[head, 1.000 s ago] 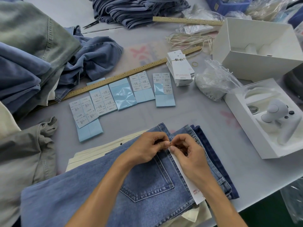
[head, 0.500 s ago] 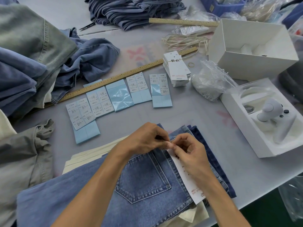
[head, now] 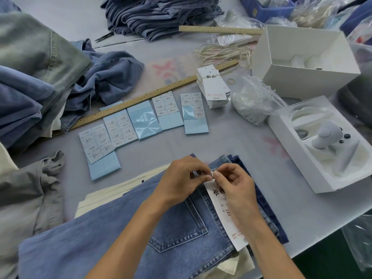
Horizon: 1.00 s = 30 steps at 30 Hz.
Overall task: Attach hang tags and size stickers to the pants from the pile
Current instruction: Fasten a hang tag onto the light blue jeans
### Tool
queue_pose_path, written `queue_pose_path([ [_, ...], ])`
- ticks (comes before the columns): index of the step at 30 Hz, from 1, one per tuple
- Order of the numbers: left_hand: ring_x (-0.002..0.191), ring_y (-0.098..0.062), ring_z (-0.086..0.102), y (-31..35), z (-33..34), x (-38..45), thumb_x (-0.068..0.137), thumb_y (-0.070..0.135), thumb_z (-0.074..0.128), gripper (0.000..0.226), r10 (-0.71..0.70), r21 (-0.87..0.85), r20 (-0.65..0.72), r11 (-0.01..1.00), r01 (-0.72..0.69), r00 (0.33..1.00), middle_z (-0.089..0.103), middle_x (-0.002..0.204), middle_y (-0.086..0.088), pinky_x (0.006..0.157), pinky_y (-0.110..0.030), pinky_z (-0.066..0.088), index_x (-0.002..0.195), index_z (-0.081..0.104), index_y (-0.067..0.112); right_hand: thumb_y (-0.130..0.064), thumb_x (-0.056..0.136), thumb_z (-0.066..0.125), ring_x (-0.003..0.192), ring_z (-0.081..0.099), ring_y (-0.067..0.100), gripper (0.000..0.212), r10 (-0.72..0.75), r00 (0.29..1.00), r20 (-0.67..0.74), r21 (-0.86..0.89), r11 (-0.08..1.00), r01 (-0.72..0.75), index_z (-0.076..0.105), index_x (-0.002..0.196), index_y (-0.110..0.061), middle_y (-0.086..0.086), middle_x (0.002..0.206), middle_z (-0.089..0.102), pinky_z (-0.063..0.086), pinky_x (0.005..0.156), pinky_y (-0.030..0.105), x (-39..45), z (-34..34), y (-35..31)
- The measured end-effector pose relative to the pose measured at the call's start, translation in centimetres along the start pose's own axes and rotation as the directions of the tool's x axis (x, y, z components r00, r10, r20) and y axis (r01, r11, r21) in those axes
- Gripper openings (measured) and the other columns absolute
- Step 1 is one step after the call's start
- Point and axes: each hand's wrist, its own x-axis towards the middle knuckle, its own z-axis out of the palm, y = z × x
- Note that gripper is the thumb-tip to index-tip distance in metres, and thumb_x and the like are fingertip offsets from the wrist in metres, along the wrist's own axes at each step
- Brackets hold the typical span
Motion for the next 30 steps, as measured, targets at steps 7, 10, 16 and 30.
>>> queue_pose_path([
  [7, 0.086, -0.02, 0.063, 0.7, 0.5, -0.6, 0.087, 0.015, 0.08, 0.008, 0.135, 0.211, -0.046, 0.97, -0.123, 0.99, 0.071, 0.092, 0.0, 0.067, -0.042, 0.056, 0.095, 0.077, 0.014, -0.011, 0.09, 0.076, 0.086, 0.073, 0.025, 0.011, 0.008, 1.0, -0.028, 0.009, 1.0, -0.008, 0.073, 0.09, -0.022, 0.008, 0.09, 0.074, 0.061, 0.081, 0.035, 0.0, 0.2, 0.1],
  [10, 0.086, -0.022, 0.063, 0.8, 0.6, -0.6, 0.089, 0.015, 0.078, 0.006, 0.201, 0.277, -0.032, 0.943, -0.185, 0.979, 0.071, 0.092, 0.0, 0.065, -0.041, 0.056, 0.094, 0.076, 0.012, -0.009, 0.089, 0.076, 0.084, 0.072, 0.021, 0.013, 0.004, 0.999, -0.044, 0.007, 1.0, -0.003, 0.073, 0.089, -0.021, 0.007, 0.088, 0.074, 0.059, 0.076, 0.027, -0.1, 0.5, 0.0],
  [16, 0.09, -0.019, 0.062, 0.4, 0.9, -0.8, 0.09, 0.015, 0.076, 0.006, 0.216, 0.324, -0.023, 0.925, -0.197, 0.976, 0.073, 0.096, 0.003, 0.065, -0.039, 0.056, 0.096, 0.077, 0.014, -0.007, 0.089, 0.076, 0.083, 0.072, 0.018, 0.01, -0.004, 0.998, -0.067, -0.033, 0.999, 0.002, 0.072, 0.092, -0.017, 0.005, 0.088, 0.075, 0.057, 0.073, 0.023, -0.2, 0.9, -0.1],
  [30, 0.128, -0.017, 0.051, -1.2, -1.4, -5.7, 0.097, 0.015, 0.068, 0.041, -0.121, 0.203, -0.178, 0.967, 0.156, 0.977, 0.058, 0.141, 0.004, 0.108, -0.031, 0.042, 0.137, 0.064, 0.021, 0.008, 0.1, 0.047, 0.114, 0.07, 0.015, 0.033, 0.152, 0.862, -0.484, 0.44, 0.893, 0.09, 0.072, 0.11, -0.011, 0.004, 0.113, 0.076, 0.057, 0.087, 0.019, -1.1, 2.0, -2.7],
])
